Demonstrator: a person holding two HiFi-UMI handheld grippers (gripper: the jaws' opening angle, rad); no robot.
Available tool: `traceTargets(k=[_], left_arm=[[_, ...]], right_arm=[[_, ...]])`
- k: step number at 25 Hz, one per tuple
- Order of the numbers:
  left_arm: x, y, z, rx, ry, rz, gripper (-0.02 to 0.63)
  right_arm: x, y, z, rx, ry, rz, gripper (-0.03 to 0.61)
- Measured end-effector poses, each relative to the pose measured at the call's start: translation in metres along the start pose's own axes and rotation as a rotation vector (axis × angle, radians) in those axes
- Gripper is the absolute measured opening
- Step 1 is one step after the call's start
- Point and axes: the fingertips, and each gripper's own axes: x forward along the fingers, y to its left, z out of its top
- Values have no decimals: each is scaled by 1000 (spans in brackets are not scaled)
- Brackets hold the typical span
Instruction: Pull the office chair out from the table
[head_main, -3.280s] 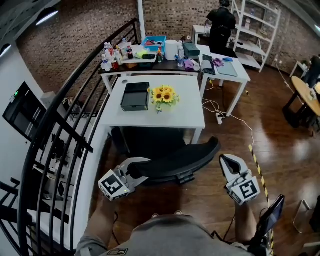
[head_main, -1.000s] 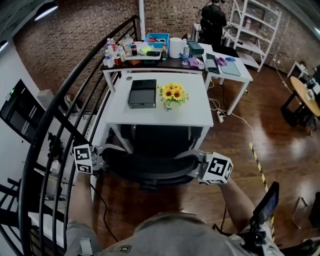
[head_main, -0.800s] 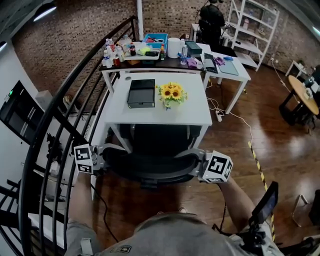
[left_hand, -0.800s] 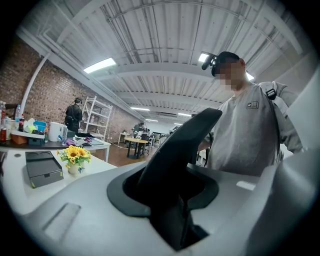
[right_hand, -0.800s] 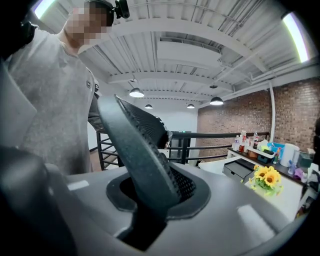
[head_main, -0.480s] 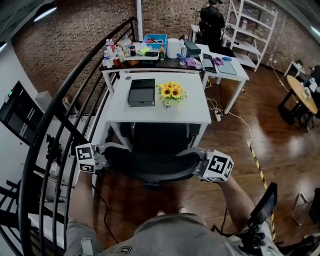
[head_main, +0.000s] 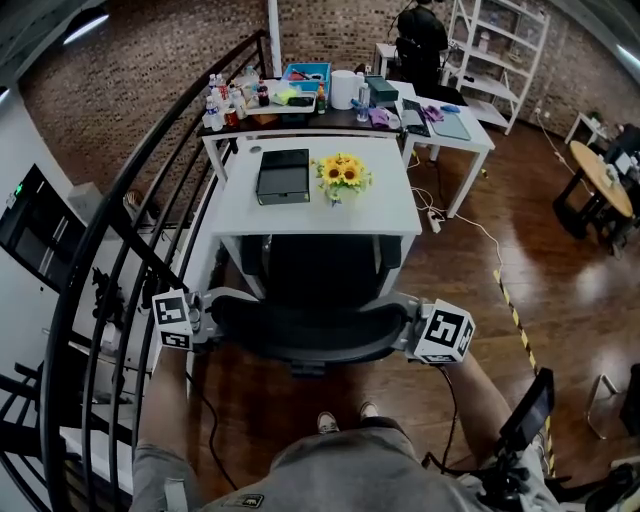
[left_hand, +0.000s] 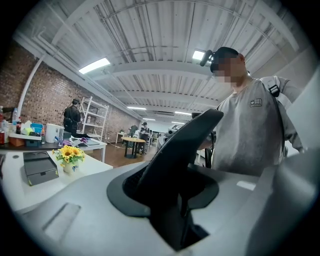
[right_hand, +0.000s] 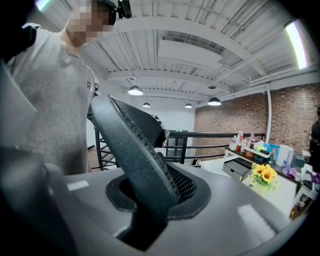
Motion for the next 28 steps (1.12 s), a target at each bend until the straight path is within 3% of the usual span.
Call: traceTargets(k=[12,28], left_arm=[[-5,-55,-9,-9,-17,33,140],[3,-162,-19,-32,-28,57,141]], right_arm=[[-5,61,2,-4,-22,18,98],[-33,164,4,-2,-51,39,97]])
